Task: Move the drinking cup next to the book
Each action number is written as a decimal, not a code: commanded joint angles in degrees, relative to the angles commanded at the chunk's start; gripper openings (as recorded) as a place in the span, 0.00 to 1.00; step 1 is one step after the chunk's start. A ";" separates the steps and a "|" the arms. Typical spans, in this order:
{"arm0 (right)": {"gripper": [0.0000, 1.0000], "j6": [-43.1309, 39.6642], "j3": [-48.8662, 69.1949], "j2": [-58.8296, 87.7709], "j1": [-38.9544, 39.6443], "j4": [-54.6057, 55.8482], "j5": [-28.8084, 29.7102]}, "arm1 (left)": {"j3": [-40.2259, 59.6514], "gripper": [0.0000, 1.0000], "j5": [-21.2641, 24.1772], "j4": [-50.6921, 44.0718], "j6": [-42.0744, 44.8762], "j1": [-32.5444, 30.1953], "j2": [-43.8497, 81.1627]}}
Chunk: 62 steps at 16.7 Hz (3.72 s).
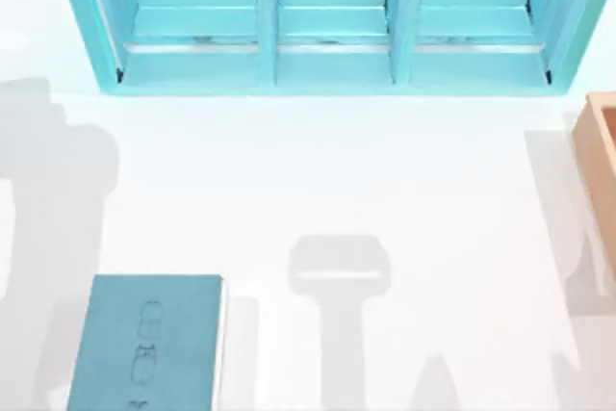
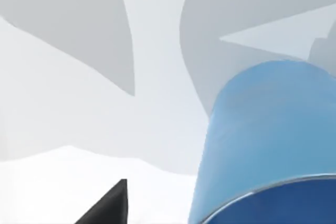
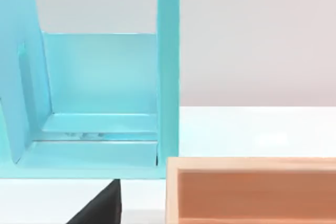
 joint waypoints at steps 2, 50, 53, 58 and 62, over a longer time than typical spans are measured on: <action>1.00 0.00 0.00 0.00 0.00 0.00 0.00 | 0.00 0.70 0.00 0.00 0.00 0.00 0.00; 1.00 0.00 0.00 0.00 0.00 0.00 0.00 | -69.09 0.00 -2.78 15.20 -49.50 -13.72 -52.90; 1.00 0.00 0.00 0.00 0.00 0.00 0.00 | -92.35 0.00 -1.57 14.89 -68.77 -14.49 -61.38; 1.00 0.00 0.00 0.00 0.00 0.00 0.00 | -124.45 0.00 2.62 17.01 -98.65 -17.24 -83.76; 1.00 0.00 0.00 0.00 0.00 0.00 0.00 | -139.38 0.00 4.50 22.19 -113.25 -22.35 -100.23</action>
